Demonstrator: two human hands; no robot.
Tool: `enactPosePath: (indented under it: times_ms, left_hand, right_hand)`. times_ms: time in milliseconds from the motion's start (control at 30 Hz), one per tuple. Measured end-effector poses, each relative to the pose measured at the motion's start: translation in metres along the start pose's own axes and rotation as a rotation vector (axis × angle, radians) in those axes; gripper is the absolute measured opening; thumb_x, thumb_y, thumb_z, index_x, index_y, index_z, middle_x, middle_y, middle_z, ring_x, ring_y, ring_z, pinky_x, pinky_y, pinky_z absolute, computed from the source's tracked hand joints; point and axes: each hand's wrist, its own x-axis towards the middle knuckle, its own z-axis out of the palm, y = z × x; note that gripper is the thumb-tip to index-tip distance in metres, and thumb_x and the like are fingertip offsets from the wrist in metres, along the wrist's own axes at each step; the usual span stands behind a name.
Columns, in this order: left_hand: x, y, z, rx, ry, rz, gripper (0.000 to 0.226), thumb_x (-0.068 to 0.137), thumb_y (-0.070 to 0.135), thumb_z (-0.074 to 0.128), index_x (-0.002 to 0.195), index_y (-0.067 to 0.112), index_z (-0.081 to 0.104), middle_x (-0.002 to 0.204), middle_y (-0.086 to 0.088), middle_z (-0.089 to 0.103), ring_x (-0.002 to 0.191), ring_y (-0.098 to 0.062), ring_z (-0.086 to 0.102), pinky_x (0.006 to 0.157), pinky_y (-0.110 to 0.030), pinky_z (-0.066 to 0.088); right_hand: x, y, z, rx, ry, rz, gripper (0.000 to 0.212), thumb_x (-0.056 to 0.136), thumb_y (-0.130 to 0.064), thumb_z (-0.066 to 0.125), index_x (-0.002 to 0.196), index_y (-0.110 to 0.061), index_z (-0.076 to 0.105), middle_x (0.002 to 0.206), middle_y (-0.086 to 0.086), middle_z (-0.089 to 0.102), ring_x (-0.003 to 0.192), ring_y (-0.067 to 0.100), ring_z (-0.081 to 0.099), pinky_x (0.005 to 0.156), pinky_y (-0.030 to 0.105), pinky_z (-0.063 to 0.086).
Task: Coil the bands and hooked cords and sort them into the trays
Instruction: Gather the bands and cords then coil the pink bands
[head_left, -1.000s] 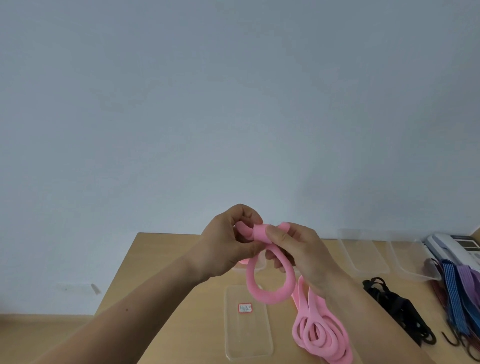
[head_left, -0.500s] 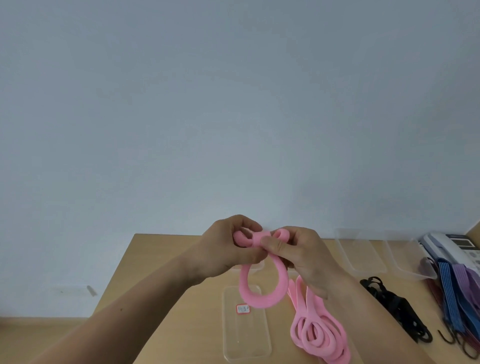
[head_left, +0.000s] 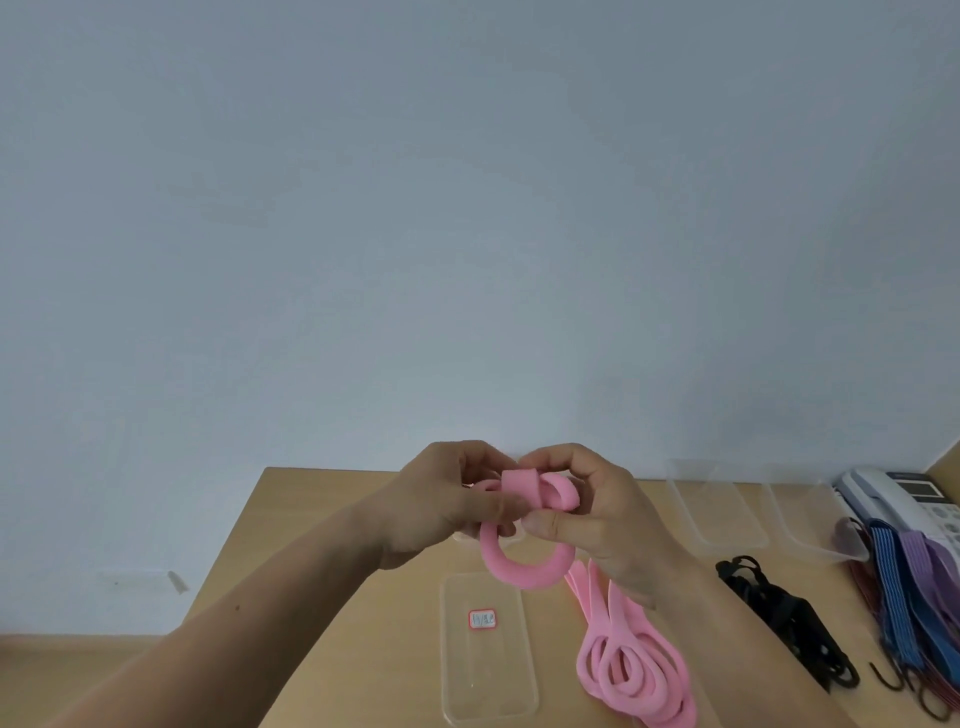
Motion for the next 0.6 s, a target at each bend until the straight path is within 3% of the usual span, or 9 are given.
enactPosePath:
  times_ms: [133, 267, 367, 433, 500, 600]
  left_hand:
    - [0.002, -0.003, 0.004, 0.057, 0.09, 0.071, 0.036, 0.07, 0.01, 0.081, 0.103, 0.012, 0.066, 0.104, -0.015, 0.067, 0.081, -0.024, 0.069, 0.072, -0.032, 0.055]
    - [0.002, -0.005, 0.006, 0.125, 0.089, 0.148, 0.035, 0.073, 0.004, 0.076, 0.101, 0.017, 0.061, 0.107, -0.011, 0.063, 0.085, -0.034, 0.066, 0.073, -0.038, 0.053]
    - [0.002, -0.004, 0.009, 0.204, 0.09, 0.181, 0.032, 0.078, 0.003, 0.073, 0.099, 0.022, 0.056, 0.085, -0.008, 0.065, 0.069, -0.02, 0.06, 0.061, -0.029, 0.048]
    - [0.005, -0.005, 0.008, 0.269, 0.129, 0.191, 0.032, 0.08, -0.001, 0.069, 0.098, 0.022, 0.055, 0.067, 0.004, 0.059, 0.058, -0.011, 0.05, 0.054, -0.022, 0.042]
    - [0.006, -0.006, 0.009, 0.304, 0.168, 0.197, 0.032, 0.08, -0.003, 0.066, 0.098, 0.021, 0.055, 0.069, 0.01, 0.056, 0.055, -0.006, 0.048, 0.052, -0.018, 0.04]
    - [0.007, -0.009, 0.011, 0.31, 0.195, 0.184, 0.034, 0.079, 0.0, 0.067, 0.099, 0.024, 0.054, 0.084, 0.002, 0.06, 0.06, -0.003, 0.051, 0.055, -0.019, 0.044]
  right_hand:
    - [0.003, -0.001, -0.001, -0.011, -0.011, 0.019, 0.039, 0.061, -0.007, 0.078, 0.094, -0.026, 0.071, 0.086, 0.002, 0.072, 0.077, 0.015, 0.067, 0.07, 0.023, 0.053]
    - [0.006, -0.003, -0.004, -0.008, 0.048, 0.033, 0.025, 0.074, -0.028, 0.076, 0.098, -0.023, 0.07, 0.077, -0.008, 0.069, 0.072, 0.006, 0.062, 0.066, 0.016, 0.049]
    - [0.011, -0.003, -0.004, -0.09, 0.099, 0.068, 0.014, 0.084, -0.032, 0.075, 0.096, -0.025, 0.071, 0.076, -0.011, 0.069, 0.07, 0.005, 0.062, 0.064, 0.017, 0.049]
    - [0.013, -0.003, -0.001, -0.103, 0.074, 0.081, 0.008, 0.087, -0.029, 0.072, 0.09, -0.021, 0.072, 0.069, -0.01, 0.067, 0.064, 0.007, 0.061, 0.059, 0.019, 0.05]
    - [0.014, -0.003, -0.001, -0.106, 0.055, 0.075, 0.008, 0.087, -0.025, 0.072, 0.088, -0.017, 0.073, 0.066, -0.009, 0.065, 0.058, 0.009, 0.06, 0.056, 0.022, 0.05]
    - [0.014, -0.002, -0.002, -0.114, 0.052, 0.036, 0.006, 0.085, -0.019, 0.075, 0.089, -0.015, 0.074, 0.067, -0.006, 0.066, 0.056, 0.011, 0.06, 0.053, 0.022, 0.049]
